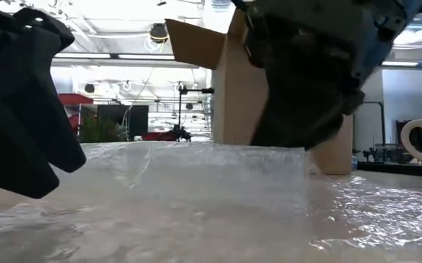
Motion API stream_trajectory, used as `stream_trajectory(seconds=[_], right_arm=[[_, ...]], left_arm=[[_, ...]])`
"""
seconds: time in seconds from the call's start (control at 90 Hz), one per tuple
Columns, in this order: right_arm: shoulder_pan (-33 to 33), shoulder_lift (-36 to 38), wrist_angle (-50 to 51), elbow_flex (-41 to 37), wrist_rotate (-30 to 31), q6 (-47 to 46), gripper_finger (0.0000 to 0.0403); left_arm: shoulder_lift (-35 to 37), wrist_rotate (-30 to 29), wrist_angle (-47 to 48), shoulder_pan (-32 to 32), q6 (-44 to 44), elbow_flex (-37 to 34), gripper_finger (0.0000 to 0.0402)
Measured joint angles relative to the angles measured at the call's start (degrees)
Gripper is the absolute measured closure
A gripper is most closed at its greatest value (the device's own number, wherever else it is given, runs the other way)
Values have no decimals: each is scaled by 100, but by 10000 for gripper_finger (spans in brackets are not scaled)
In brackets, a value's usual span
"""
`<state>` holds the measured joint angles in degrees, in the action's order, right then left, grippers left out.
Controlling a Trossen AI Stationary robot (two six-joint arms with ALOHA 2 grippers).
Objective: Wrap mug
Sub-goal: Prepare the transparent bubble wrap
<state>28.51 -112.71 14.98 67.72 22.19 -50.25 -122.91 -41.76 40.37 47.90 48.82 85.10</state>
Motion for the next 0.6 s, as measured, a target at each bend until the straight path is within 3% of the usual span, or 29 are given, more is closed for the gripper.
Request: stream_trajectory(seconds=[0.233,0.322,0.478,0.6], right_arm=[[-6,-7,277,0,229,-81,251],[-3,-6,252,0,255,-43,286],[35,-8,224,0,408,307,381],[209,107,396,143,867,631,395]], left_arm=[[0,-2,-35,0,-6,0,279],[0,-2,-43,0,-12,0,279],[0,-188,120,8,-54,95,279],[20,-817,1127,94,500,675,279]])
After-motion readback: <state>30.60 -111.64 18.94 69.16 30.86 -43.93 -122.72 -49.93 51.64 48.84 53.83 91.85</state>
